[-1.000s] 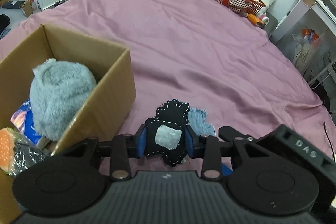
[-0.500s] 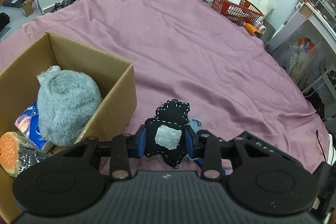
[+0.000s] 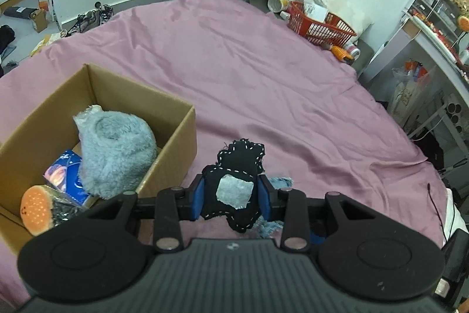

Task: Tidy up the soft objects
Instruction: 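Grasp the black patch with the left tool while the right tool grasps the blue patch, then carry both patches into the box and open both tools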

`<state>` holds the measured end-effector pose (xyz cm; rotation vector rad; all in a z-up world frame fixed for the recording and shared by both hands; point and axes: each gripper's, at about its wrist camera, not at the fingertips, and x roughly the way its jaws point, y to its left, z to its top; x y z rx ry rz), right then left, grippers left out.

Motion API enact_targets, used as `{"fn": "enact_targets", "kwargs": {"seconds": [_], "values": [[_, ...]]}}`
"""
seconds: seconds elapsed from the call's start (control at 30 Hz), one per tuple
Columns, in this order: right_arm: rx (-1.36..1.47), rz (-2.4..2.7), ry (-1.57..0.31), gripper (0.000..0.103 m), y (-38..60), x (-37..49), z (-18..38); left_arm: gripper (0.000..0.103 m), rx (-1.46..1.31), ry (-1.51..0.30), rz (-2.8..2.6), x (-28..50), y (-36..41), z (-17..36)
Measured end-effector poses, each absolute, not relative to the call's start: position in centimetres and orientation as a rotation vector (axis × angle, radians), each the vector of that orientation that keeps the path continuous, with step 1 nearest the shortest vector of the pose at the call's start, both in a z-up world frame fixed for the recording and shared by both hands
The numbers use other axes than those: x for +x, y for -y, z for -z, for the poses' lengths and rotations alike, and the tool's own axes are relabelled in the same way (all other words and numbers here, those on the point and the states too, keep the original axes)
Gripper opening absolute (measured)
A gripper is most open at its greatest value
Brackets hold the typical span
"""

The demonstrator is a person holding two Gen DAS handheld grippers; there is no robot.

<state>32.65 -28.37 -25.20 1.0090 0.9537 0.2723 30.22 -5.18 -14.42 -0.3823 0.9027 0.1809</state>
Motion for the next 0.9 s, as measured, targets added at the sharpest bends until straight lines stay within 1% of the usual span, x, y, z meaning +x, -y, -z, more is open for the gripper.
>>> {"fn": "enact_targets", "kwargs": {"seconds": [0.37, 0.9], "values": [[0.879, -0.329, -0.849, 0.015, 28.1, 30.5, 19.9, 0.036, -0.409, -0.849, -0.146, 27.4, 3.5, 10.9], [0.798, -0.420, -0.767, 0.015, 25.6, 27.8, 16.2, 0.036, -0.441, -0.808, -0.154, 25.0, -1.5, 8.8]]}}
